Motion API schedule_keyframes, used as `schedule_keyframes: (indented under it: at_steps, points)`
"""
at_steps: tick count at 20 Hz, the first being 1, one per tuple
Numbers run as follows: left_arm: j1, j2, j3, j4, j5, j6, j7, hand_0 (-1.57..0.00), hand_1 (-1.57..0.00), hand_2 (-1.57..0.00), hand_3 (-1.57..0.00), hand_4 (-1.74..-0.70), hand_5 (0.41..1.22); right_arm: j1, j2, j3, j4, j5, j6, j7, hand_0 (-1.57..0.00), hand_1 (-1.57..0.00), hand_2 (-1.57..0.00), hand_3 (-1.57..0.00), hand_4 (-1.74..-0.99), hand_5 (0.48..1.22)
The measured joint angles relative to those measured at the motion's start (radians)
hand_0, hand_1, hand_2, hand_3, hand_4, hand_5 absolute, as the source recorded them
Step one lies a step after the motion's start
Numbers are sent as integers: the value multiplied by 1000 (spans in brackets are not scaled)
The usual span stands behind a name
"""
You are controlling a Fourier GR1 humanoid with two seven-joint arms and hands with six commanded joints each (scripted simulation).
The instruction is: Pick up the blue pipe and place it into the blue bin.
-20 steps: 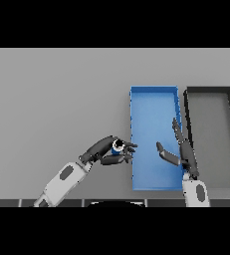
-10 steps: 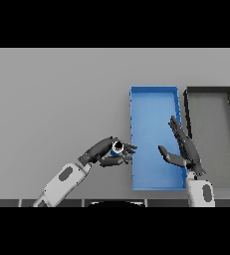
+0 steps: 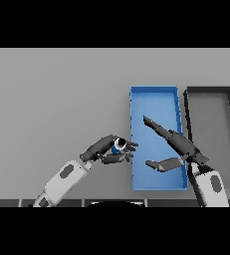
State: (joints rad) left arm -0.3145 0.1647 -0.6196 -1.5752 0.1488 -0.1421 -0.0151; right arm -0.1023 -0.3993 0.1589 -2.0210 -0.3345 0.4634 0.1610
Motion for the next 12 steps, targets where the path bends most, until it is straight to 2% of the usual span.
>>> schedule_keyframes:
  at_steps: [2,4,5,7,9,10,12]
  points:
    - [-2,0,-6,-5,-13,5,-4,-1571,-1571,-1571,-1435,-1732,1221,-63,-6,28,-4,-15,5,55,1,1,1,1,-1297,526]
    - [-3,9,2,-4,-4,-3,-11,-1571,-1571,-1571,-1437,-1732,1221,-126,1,69,-6,-27,26,83,1,1,1,1,-1303,532]
    - [-1,-4,-7,4,-10,-1,-7,-1571,-1571,-1571,-1437,-1732,1221,-144,-3,80,-5,-13,40,79,1,1,1,1,-1304,532]
    - [-12,2,4,6,3,-9,-3,-1571,-1571,-1571,-1441,-1731,1221,-203,5,102,10,-26,52,107,1,1,1,1,-1282,530]
    - [-7,6,0,12,0,-25,-38,-1571,-1571,-1571,-1469,-1730,1221,-247,37,141,47,-4,71,126,1,1,1,1,-1260,531]
    - [-5,-1,-2,24,0,-26,-40,-1571,-1571,-1571,-1484,-1731,1221,-268,52,157,46,-16,76,127,1,1,1,1,-1251,535]
    - [-8,-4,2,13,20,-35,-42,-1571,-1571,-1571,-1504,-1730,1221,-314,67,172,84,-15,84,166,1,1,1,1,-1233,528]
